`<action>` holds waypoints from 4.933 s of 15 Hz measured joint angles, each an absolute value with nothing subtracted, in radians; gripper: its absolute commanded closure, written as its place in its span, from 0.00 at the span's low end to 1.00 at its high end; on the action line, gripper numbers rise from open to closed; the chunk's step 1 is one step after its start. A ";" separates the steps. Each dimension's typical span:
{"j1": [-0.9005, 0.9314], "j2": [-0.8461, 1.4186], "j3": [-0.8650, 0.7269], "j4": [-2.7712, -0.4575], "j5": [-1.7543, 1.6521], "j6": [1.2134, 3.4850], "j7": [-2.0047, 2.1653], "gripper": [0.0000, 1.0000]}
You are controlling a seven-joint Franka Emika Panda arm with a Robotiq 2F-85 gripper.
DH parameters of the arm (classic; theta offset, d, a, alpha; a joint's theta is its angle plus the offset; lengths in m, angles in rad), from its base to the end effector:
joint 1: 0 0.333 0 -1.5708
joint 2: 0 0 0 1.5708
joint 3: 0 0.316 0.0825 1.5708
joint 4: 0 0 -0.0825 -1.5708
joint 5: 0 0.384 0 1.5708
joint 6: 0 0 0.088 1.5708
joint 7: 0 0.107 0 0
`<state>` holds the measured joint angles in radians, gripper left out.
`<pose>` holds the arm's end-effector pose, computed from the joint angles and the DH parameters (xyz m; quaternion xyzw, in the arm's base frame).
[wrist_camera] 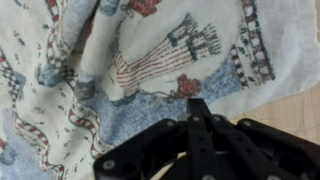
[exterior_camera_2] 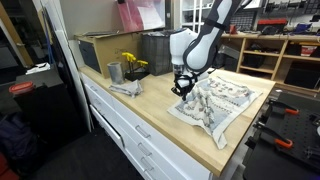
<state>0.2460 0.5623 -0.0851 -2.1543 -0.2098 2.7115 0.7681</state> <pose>0.5507 0.0951 0.1336 0.9776 -0.1997 0.0265 0.0606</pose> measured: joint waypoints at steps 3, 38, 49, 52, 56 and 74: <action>0.251 0.581 -0.094 -2.152 -0.209 2.712 0.768 1.00; 0.308 0.839 -0.057 -1.715 -0.050 2.721 0.765 1.00; 0.385 0.715 -0.275 -1.761 -0.080 2.720 0.834 1.00; 0.391 0.716 -0.365 -1.778 -0.116 2.700 0.913 1.00; 0.346 0.732 -0.438 -1.790 -0.128 2.648 0.977 1.00; -0.028 0.772 -0.389 -1.763 -0.089 2.407 0.992 0.00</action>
<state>-0.0279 0.7722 -0.3889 -1.7627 -0.0891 2.4068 0.9922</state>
